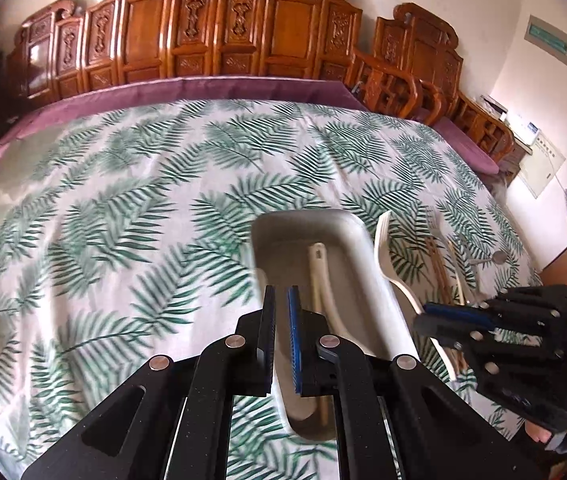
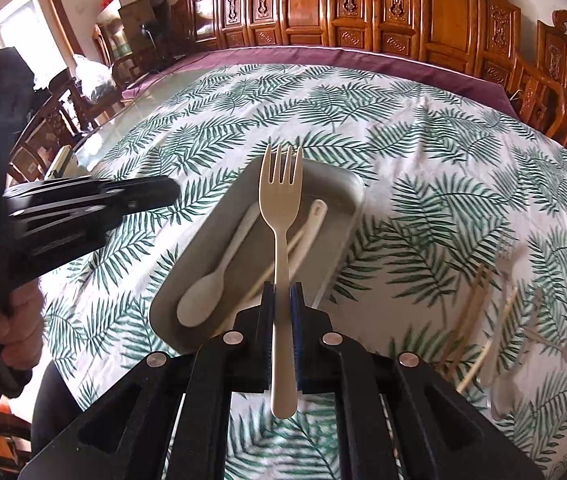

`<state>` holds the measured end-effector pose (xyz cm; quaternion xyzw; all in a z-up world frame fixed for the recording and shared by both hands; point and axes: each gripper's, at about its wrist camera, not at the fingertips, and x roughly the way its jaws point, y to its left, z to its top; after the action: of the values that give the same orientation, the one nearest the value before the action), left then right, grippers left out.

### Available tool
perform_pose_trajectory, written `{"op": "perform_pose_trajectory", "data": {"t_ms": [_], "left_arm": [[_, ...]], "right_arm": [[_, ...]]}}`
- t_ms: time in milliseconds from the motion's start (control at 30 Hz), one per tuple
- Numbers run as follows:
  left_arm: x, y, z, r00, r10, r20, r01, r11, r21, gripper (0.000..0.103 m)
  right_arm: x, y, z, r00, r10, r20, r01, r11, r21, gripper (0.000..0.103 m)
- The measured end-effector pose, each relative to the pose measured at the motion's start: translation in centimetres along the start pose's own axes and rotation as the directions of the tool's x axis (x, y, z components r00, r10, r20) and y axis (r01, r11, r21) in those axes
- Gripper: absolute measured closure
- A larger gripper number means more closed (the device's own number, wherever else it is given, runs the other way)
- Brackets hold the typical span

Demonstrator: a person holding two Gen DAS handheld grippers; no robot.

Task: Organize utensils

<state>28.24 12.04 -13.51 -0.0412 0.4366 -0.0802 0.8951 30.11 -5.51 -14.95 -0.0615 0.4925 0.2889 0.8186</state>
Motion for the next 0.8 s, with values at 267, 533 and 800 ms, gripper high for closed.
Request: {"op": "perform_pose_trajectory", "data": {"t_ms": [267,533,800], "left_arm": [[-2.4,2.0,-0.6,0.999,0.025,0.046,-0.024,1.0,-0.016,0.097],[-3.2,2.2,-0.8,0.998,0.028,0.063,-0.027,1.0,-0.012,0.084],[-3.3,0.6,-1.1,0.998,0.019,0.056,-0.019,1.0,0.0,0.084]], "right_arm": [[3.0,0.8,1.4,1.0,-0.001,-0.026,0.002,1.0,0.018,0.093],[4.5,0.8,1.8,0.999,-0.005,-0.047,0.006,0.999,0.041,0.092],[1.9,-1.1,0.3,1.0,0.006,-0.008,-0.006,0.998,0.059,0.091]]}}
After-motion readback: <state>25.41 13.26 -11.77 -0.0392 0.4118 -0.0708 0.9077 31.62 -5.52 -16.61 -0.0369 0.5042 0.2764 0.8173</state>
